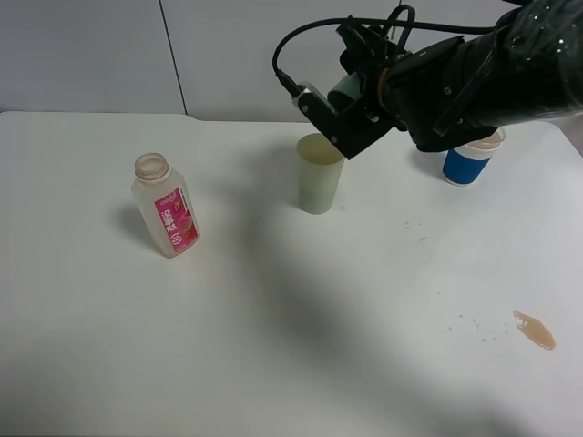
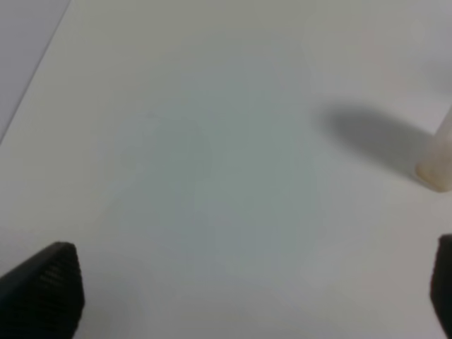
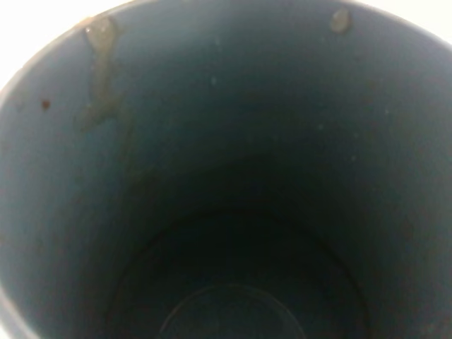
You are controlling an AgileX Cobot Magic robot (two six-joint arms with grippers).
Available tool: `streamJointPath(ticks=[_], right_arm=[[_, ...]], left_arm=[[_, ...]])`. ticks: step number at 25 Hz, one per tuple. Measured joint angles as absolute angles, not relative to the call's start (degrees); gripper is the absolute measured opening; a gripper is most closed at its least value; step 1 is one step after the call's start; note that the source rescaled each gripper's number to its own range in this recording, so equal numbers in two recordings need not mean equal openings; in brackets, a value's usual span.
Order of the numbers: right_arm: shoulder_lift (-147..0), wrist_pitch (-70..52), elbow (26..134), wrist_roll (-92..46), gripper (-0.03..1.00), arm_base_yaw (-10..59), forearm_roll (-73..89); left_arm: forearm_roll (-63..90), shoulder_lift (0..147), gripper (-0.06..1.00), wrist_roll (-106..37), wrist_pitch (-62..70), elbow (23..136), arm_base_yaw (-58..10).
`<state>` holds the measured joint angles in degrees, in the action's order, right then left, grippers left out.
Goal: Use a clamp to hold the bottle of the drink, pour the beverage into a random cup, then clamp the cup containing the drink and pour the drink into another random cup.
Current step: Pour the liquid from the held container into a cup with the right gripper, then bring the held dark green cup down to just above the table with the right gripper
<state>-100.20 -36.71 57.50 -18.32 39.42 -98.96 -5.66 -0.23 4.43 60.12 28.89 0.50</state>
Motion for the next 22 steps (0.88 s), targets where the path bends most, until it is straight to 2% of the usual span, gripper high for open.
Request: streamJointPath(ticks=[3,5,7,13,16,18,22], right_arm=[[-100.2,-36.7,57.5,-18.1,0.02,39.4,-99.0],[-100.2,-36.7,57.5,-13.3,0.02,39.4,-99.0],[-100.2,-36.7,57.5,-4.3,0.02,39.4,-99.0],[-100.2,-36.7,57.5,39.9,0.02,39.4,-98.5],[-100.1,-36.7,57.5,56.9,0.02,39.4,-96.0],[-99.6,-36.7,57.5,64.1,0.02,39.4,-93.6],[-97.1,-36.4,57.5,68.2,0.02,39.4,-87.2]], left_arm=[[-5.7,-0.2,1.00,4.4,60.1,28.9,0.5],[-5.7,-0.2,1.00,4.4,60.1,28.9,0.5],[-5.7,-0.2,1.00,4.4,60.1,28.9,0.5],[-5.7,-0.2,1.00,4.4,60.1,28.9,0.5],[-5.7,-0.2,1.00,4.4,60.1,28.9,0.5],[-5.7,-0.2,1.00,4.4,60.1,28.9,0.5],[-5.7,-0.2,1.00,4.4,60.1,28.9,0.5]])
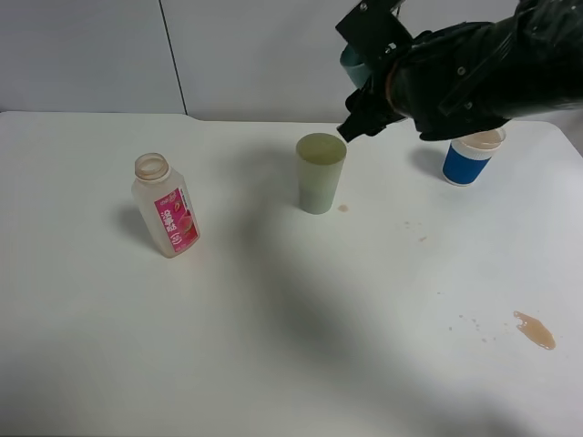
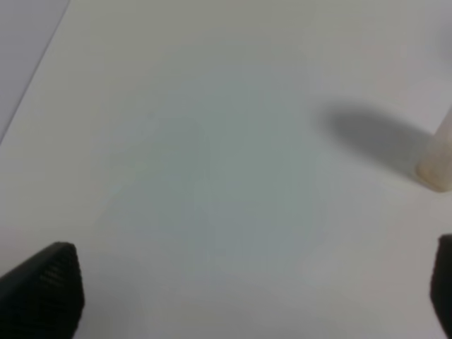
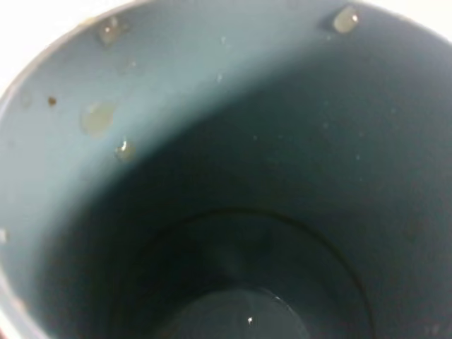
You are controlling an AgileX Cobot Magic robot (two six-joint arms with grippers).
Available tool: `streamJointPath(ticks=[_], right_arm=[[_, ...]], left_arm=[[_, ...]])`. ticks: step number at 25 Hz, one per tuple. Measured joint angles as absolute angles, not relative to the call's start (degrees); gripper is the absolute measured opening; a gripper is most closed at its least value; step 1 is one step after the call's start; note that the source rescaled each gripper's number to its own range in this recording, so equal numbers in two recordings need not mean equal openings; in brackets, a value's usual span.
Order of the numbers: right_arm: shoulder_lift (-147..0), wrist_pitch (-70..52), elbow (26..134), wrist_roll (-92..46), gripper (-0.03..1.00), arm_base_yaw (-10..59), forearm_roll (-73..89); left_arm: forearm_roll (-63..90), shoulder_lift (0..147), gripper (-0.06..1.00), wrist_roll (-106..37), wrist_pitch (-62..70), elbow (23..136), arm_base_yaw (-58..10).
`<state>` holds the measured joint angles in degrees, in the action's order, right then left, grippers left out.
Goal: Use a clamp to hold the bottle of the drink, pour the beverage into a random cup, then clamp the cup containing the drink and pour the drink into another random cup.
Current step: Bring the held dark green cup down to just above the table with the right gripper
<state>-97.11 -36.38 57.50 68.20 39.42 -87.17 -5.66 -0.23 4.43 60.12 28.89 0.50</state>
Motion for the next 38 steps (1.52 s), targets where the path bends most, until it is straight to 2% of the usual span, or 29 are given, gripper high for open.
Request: streamJointPath(ticks=[6,10,22,26,38], right_arm=[[-91.5,-29.3,57.5,67.0,0.02,39.4,-74.5],[-88.5,-19.7,57.5,59.2,0.02,39.5,-63.7],[-87.3,-3.1,57.5,10.7,0.02,42.6,-21.0],[-87.3,5.0,53.4,0.0,0.02,43.6,-12.1],[-88.6,19.9,37.4,0.4,0.02,46.3,-9.1]], left_arm=[[-5.7,-0.2,1.00,4.4,60.1,28.9,0.5],[-5.7,-0.2,1.00,4.4,60.1,28.9,0.5],[-5.7,-0.2,1.00,4.4,60.1,28.9,0.5],[-5.7,-0.2,1.00,4.4,60.1,28.9,0.5],[-5.7,-0.2,1.00,4.4,60.1,28.9,0.5]])
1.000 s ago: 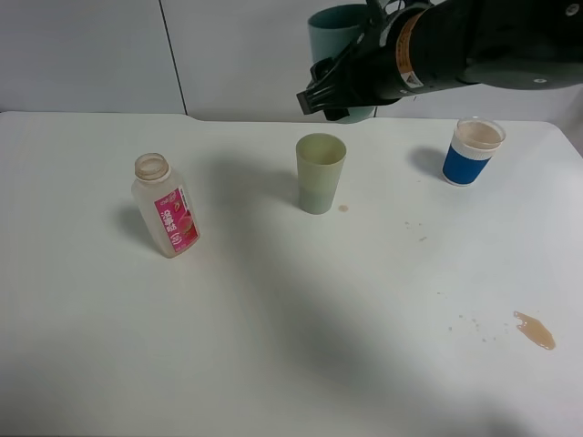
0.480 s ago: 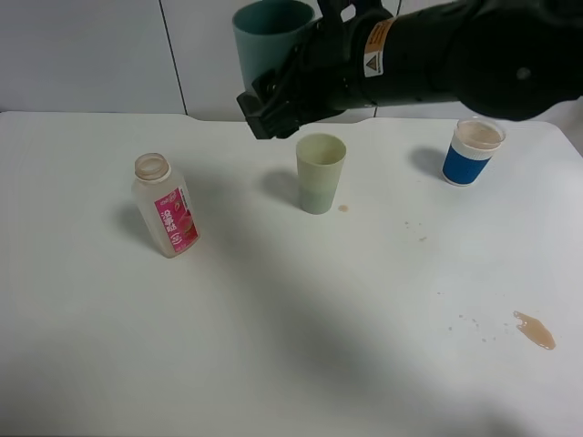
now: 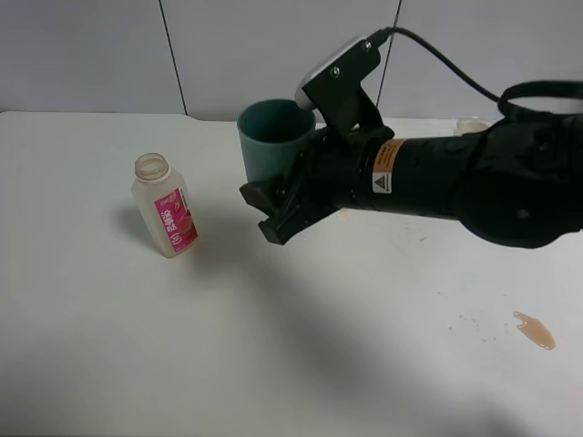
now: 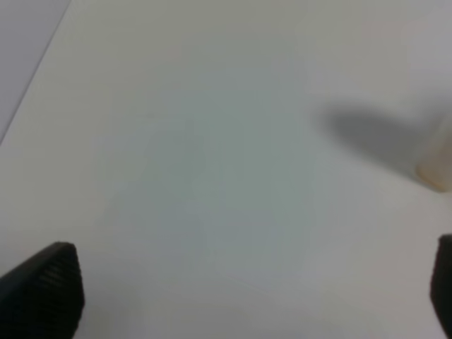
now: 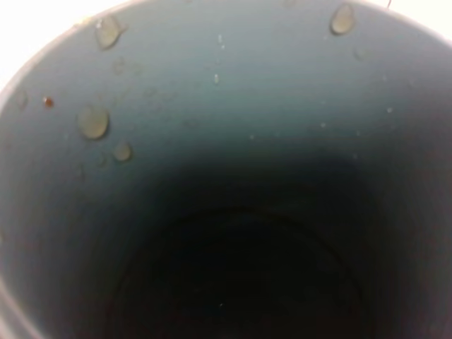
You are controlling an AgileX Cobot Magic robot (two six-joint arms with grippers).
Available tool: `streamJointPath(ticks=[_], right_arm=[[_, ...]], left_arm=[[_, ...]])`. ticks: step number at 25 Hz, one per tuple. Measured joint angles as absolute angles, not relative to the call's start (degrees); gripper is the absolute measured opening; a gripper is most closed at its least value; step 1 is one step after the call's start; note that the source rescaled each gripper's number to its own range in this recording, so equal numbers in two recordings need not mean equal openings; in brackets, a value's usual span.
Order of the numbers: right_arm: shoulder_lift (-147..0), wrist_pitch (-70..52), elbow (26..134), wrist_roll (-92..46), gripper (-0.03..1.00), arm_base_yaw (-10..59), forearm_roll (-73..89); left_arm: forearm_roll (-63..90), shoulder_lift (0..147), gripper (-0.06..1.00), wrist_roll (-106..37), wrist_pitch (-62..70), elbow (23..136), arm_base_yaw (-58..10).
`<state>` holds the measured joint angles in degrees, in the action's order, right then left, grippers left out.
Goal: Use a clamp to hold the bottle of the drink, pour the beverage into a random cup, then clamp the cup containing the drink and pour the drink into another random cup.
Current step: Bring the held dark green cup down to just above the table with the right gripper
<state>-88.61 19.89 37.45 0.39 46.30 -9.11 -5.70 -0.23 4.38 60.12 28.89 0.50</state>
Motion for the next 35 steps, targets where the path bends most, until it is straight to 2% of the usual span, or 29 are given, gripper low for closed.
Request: streamJointPath(ticks=[21,35], right_arm=[[-112.9,45.5,35.1,-2.4,0.02,46.3,-9.0],[-118.4,50.7,35.2,-3.3,0.02,46.3,-9.0]], left_arm=[[-5.7,-0.2,1.00,4.4,60.1,28.9,0.5],[-5.7,-0.2,1.00,4.4,60.1,28.9,0.5]])
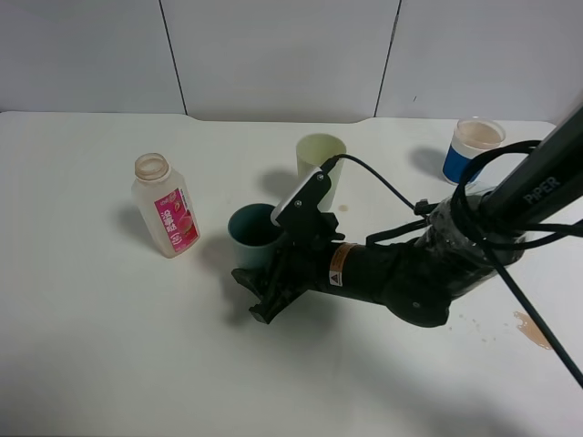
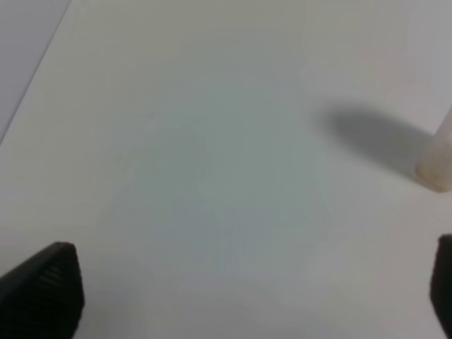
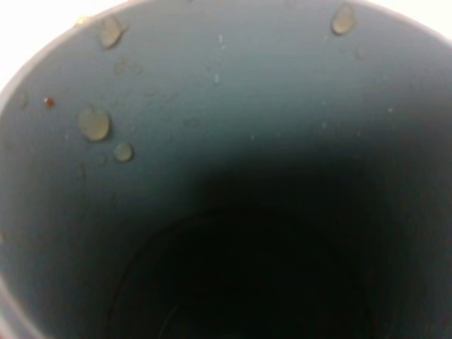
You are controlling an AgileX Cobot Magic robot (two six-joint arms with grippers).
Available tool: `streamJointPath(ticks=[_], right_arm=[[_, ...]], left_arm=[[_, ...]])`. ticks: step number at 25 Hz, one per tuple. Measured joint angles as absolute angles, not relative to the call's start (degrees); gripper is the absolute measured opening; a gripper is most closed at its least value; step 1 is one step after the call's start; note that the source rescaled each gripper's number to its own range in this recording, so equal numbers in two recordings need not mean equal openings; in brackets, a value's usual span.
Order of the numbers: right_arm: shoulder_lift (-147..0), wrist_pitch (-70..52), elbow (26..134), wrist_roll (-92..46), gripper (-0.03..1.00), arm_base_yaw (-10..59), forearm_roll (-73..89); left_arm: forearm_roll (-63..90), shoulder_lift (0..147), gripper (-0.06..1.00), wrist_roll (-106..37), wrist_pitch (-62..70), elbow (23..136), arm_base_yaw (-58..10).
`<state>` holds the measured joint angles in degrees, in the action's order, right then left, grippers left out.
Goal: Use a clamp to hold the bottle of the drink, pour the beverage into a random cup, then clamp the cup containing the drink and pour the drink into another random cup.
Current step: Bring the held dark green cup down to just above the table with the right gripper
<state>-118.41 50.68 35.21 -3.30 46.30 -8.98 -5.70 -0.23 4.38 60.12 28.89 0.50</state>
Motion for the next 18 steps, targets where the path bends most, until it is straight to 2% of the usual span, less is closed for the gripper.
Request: streamJointPath(ticks=[18], right_arm=[[-119.4,52.3,35.1,-3.1,0.02,46.3,-8.9]], left_arm=[[-5.7,-0.2,1.00,4.4,60.1,28.9,0.5]])
